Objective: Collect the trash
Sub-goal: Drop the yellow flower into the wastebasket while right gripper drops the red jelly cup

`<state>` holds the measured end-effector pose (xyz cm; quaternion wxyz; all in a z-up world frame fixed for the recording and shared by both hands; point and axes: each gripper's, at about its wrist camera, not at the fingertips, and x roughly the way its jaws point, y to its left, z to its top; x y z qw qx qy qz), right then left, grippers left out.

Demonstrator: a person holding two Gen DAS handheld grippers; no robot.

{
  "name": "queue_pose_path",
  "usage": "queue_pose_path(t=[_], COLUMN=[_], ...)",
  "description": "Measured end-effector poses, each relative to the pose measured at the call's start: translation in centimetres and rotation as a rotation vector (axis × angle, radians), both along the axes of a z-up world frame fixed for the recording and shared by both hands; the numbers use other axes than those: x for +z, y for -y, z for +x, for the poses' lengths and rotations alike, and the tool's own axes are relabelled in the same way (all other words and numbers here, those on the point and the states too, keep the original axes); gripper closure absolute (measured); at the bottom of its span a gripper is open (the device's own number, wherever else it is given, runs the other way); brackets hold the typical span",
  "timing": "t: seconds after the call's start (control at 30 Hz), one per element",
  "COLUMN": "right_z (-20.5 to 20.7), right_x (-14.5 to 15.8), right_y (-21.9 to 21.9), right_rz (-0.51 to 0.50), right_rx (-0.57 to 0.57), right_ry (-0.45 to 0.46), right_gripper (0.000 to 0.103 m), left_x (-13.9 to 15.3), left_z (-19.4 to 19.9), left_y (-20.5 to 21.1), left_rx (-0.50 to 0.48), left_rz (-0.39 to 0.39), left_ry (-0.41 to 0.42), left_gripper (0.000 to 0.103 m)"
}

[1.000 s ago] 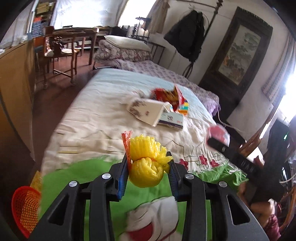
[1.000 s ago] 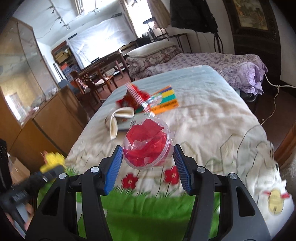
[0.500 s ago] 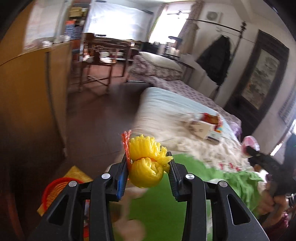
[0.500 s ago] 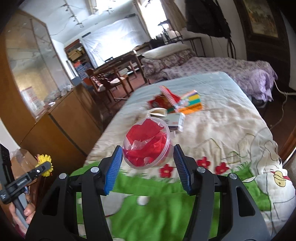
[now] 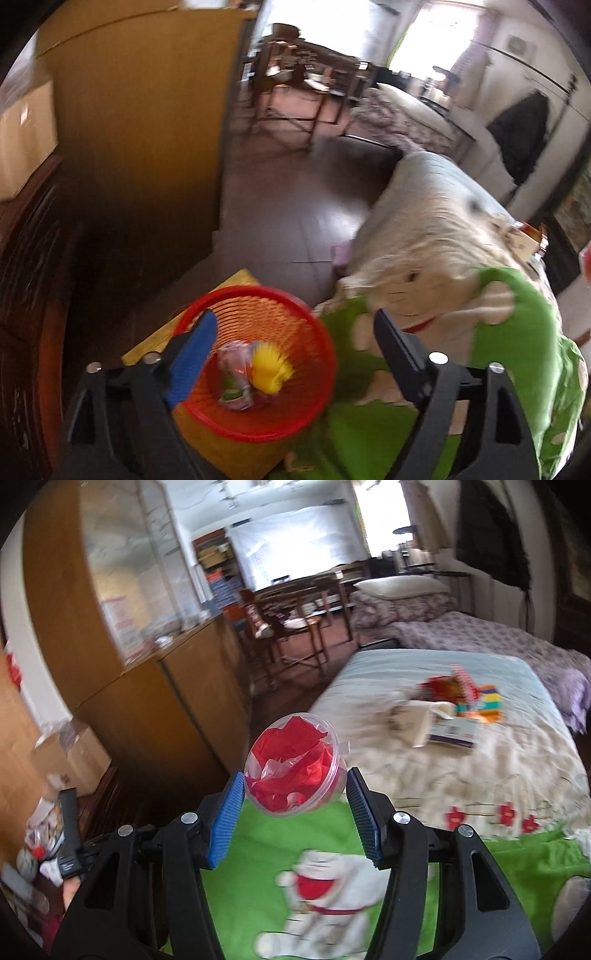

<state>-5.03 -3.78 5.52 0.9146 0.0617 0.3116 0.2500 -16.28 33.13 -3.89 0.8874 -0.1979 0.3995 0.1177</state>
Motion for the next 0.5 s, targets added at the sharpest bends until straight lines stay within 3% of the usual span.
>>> queue_pose_path(t=[0.3,0.5], right_z=[-1.5,-1.8], right_x=[-2.4,-4.7], right_y=[-11.7,-19.2], right_rz=[-0.126,-0.193], right_rx=[0.243,0.386], right_ry=[-0.055,-0.102], right_gripper=[0.047,0.046], left_x=[-3.3,-5.0], left_z=[-5.3,-7.8], left_y=[-8.2,-11.1], left_rx=[0.258,0.351], left_rz=[0.017,0.050], left_ry=[-0.064,-0.107], left_gripper=[0.008,0.008])
